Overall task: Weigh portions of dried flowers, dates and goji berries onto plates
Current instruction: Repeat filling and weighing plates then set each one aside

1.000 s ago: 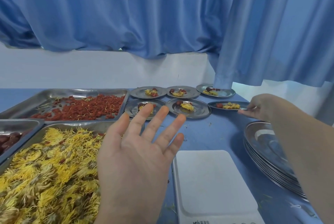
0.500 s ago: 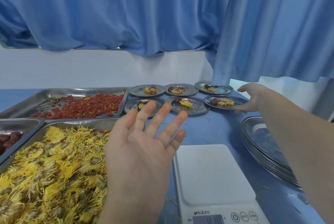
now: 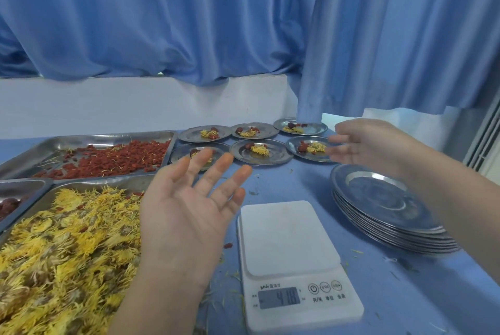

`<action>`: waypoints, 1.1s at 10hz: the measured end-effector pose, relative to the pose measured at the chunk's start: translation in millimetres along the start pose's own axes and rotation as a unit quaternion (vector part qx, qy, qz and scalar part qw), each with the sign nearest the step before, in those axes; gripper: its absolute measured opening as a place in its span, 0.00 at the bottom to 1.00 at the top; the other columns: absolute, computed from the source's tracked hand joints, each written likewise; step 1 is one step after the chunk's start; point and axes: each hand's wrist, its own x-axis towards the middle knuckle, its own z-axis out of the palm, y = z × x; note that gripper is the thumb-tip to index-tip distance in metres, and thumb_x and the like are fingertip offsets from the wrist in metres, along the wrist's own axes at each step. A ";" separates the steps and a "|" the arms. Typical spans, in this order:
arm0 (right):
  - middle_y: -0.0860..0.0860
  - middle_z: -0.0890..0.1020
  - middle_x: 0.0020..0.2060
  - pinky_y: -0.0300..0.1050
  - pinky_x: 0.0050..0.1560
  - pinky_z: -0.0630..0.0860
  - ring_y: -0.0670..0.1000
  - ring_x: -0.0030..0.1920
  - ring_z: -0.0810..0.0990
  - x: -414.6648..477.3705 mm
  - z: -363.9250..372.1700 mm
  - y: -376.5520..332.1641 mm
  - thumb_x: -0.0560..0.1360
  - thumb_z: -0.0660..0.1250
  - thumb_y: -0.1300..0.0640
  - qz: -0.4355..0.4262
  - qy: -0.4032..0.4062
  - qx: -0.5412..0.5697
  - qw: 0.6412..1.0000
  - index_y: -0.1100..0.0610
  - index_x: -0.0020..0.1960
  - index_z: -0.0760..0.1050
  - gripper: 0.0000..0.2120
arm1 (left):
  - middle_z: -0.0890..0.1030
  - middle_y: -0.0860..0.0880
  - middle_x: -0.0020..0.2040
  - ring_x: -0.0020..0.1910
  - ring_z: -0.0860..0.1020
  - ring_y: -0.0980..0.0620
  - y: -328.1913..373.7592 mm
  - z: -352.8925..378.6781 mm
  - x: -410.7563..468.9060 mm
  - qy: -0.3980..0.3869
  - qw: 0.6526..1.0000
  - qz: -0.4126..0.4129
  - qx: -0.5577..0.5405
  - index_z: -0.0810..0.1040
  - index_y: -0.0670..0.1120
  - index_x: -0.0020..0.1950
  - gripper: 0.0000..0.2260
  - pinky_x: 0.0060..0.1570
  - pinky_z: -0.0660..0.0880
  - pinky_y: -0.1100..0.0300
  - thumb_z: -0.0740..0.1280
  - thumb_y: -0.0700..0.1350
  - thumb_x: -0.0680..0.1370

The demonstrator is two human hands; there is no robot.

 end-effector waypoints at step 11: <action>0.48 0.77 0.33 0.49 0.37 0.76 0.53 0.38 0.75 -103.6 -51.4 71.5 0.71 0.72 0.66 -0.330 0.127 -0.562 0.748 0.59 0.43 0.83 0.04 | 0.78 0.49 0.37 0.34 0.75 0.50 -9.1 -6.0 -1.4 0.001 0.994 -0.001 0.105 0.80 0.47 0.45 0.11 0.39 0.68 0.56 0.61 0.51 0.76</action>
